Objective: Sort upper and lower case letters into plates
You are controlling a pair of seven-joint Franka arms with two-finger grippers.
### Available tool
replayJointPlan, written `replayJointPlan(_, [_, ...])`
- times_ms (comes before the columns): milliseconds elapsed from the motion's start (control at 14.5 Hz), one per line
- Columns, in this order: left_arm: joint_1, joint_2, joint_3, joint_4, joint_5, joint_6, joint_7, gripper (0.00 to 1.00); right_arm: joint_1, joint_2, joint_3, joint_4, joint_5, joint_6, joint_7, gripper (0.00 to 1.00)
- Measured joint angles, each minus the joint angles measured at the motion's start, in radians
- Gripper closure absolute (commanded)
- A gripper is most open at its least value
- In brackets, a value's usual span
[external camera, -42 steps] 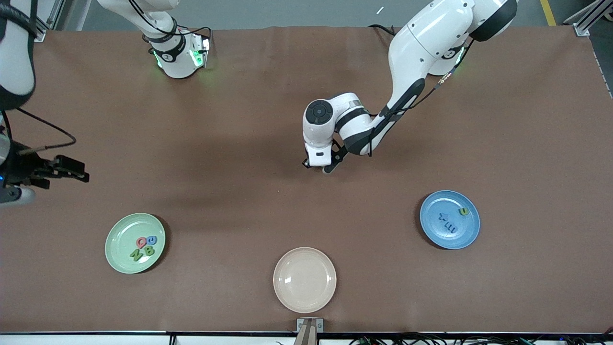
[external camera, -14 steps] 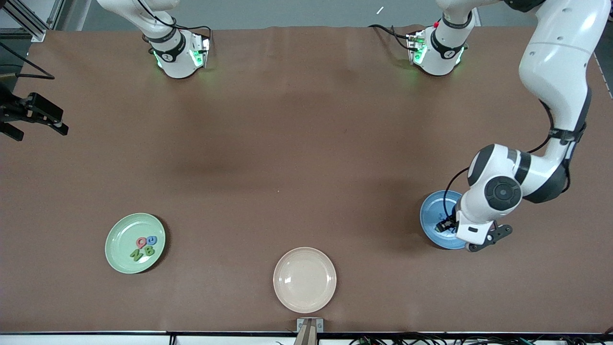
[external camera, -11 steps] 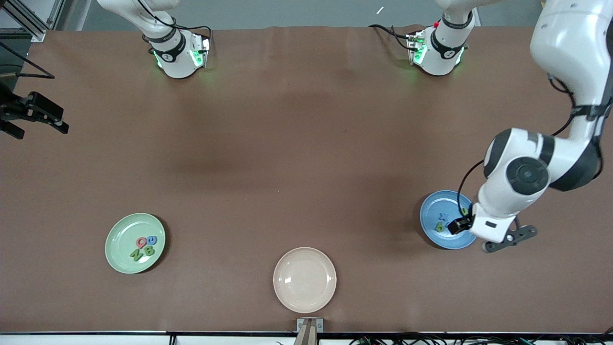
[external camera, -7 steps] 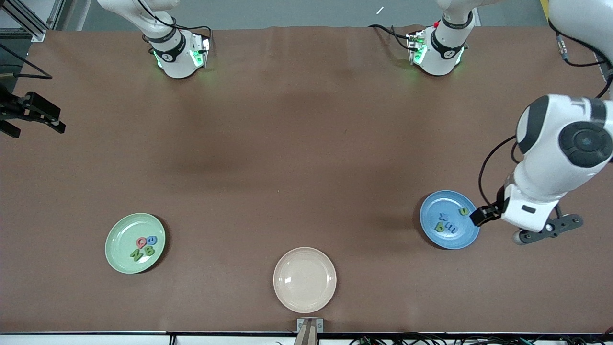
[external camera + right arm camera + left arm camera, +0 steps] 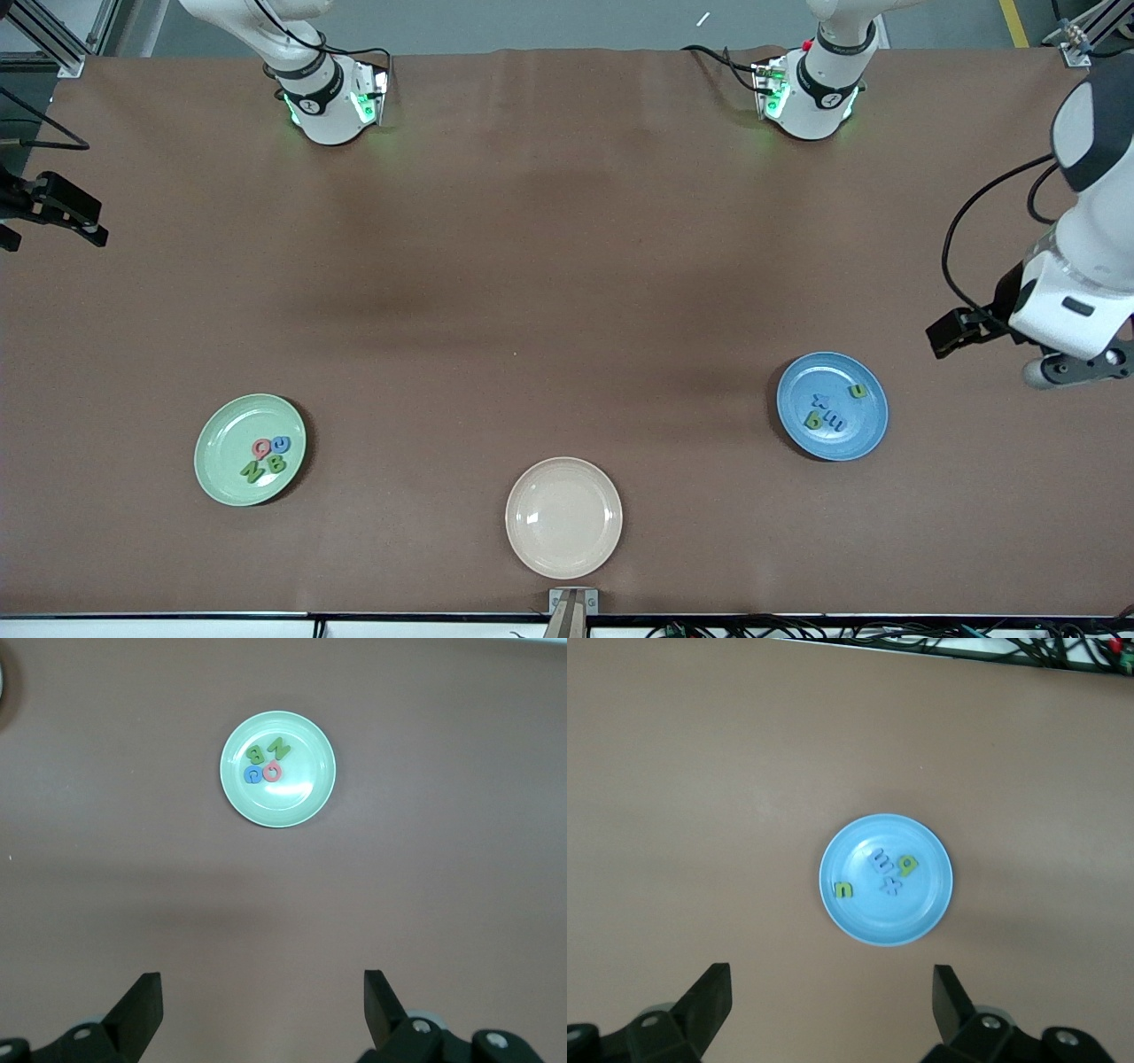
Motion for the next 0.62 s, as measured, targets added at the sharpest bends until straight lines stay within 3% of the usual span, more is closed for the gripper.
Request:
replayJointPlan(138, [-0.027,-0.046,0.05,0.0,-0.063,-0.051,0.049,0.0,0.0,0.001,0.003,0.0,0.0,0.0,0.039,0.0])
replayJointPlan(345, [-0.159,-0.112,0.252,-0.009,-0.185,-0.152,0.089,0.0,0.001,0.001,0.007,0.002,0.002,0.0,0.049,0.0])
replayJointPlan(622, [-0.184,-0.226,0.3,-0.123,-0.212,-0.185,0.137,0.0,0.001,0.003,0.008,0.002,0.01,-0.001,0.049,0.0])
